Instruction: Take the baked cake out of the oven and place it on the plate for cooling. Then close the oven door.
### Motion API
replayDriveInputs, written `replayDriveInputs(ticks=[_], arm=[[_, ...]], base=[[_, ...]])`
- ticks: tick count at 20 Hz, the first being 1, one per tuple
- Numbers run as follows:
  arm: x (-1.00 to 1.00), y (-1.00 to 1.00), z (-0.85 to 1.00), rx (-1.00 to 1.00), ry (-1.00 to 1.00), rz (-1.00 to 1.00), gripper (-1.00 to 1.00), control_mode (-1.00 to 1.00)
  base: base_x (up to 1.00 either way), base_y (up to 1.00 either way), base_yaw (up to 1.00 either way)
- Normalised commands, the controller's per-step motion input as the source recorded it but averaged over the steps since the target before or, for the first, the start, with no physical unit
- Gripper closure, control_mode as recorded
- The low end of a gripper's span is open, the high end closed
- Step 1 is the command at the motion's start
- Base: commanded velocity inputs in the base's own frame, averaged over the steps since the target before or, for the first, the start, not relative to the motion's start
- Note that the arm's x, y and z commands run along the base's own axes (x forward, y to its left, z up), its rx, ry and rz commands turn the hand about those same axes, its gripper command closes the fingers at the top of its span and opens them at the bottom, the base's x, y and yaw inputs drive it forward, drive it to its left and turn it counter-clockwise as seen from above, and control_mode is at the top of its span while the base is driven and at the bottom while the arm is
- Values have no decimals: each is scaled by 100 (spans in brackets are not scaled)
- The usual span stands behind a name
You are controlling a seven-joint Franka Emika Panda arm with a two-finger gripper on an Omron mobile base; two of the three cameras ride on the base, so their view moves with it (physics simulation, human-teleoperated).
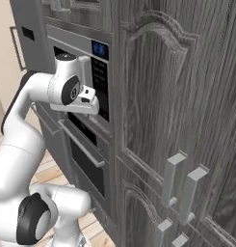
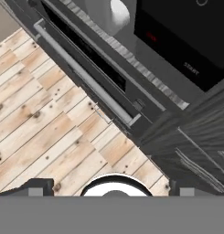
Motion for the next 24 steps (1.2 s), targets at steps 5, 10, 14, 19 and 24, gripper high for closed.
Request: replayDriveInputs(ticks=[5, 10, 14, 19, 24], arm=[[0, 0, 0, 0, 0, 0, -100, 100], [0, 0, 0, 0, 0, 0, -100, 100], [-6, 0, -6, 0, 0, 5, -100, -100], [-31, 64, -7, -8, 0, 3, -100, -100], [-13, 75, -19, -17, 0, 0, -100, -100]], base=[[1, -62, 27], [16, -56, 26], [1, -7, 7], [0, 0, 0], [0, 0, 0]])
